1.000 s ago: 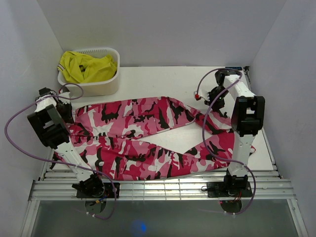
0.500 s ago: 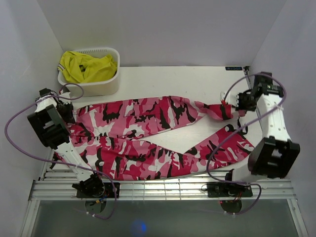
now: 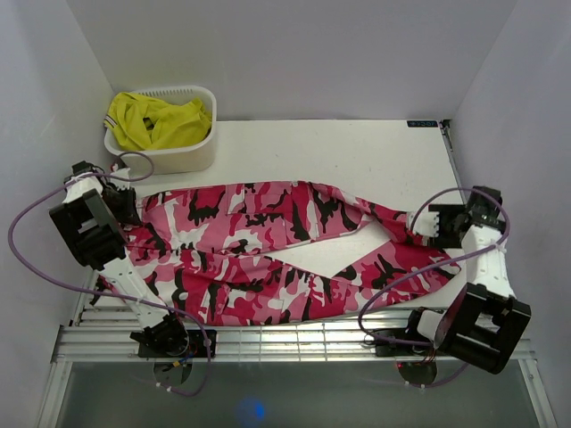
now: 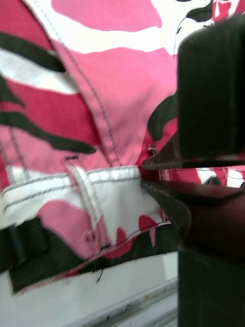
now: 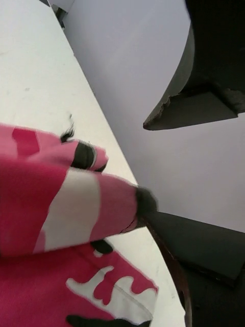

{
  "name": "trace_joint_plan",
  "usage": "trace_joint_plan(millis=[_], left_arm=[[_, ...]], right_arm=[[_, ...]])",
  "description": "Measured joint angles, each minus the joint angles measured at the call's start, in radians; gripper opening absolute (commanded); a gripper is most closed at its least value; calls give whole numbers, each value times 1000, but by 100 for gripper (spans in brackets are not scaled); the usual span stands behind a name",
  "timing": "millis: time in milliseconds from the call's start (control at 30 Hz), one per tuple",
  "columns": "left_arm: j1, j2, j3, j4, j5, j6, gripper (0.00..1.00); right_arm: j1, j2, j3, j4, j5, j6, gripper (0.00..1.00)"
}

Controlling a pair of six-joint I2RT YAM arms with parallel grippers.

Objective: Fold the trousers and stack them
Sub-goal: Flatten the trousers out

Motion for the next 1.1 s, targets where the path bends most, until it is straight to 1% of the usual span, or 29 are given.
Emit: trace_joint_plan(millis=[33, 100, 200, 267, 333, 367, 433, 500, 567, 700, 767, 800, 833, 867, 933, 1000, 1100], left_arm=[[0, -4, -2, -11, 6, 14, 29], [0, -23, -14, -28, 18, 42, 33], [-1, -77, -35, -59, 32, 84, 34], [-1, -121, -40, -74, 45, 105, 35], [-3, -148, -41, -77, 53, 114, 35], [-5, -158, -41, -77, 59, 116, 35], [-9, -162, -44, -76, 71, 117, 37], [-15, -162, -61, -73, 76, 116, 39], [-22, -162, -80, -77, 80, 114, 43], [-32, -162, -115, -75, 87, 109, 50], [-37, -163, -138, -67, 90, 106, 55], [-39, -163, -151, -63, 91, 106, 56], [-40, -163, -167, -58, 91, 105, 57], [-40, -163, -181, -56, 91, 102, 58], [-40, -163, -217, -46, 90, 99, 60], [-41, -165, -242, -32, 90, 94, 60], [-44, -175, -259, -11, 90, 81, 58]], right_arm=[[-1, 21, 60, -27, -11, 19, 70], [-6, 98, 257, -120, -48, 91, 69], [-15, 235, 608, -226, -134, 249, 66], [-18, 320, 804, -288, -192, 367, 63], [-17, 402, 937, -340, -237, 488, 56], [-13, 447, 985, -359, -251, 553, 56], [0, 536, 1029, -392, -260, 671, 55], [19, 618, 1015, -411, -250, 759, 57], [40, 669, 935, -404, -228, 821, 61], [73, 686, 731, -381, -159, 880, 70], [84, 681, 646, -338, -123, 893, 74], [86, 678, 613, -322, -106, 896, 77], [86, 676, 584, -304, -91, 898, 91], [86, 673, 557, -284, -77, 905, 95], [86, 671, 512, -240, -51, 905, 97], [86, 668, 474, -189, -30, 918, 95], [95, 668, 461, -148, -12, 930, 60]])
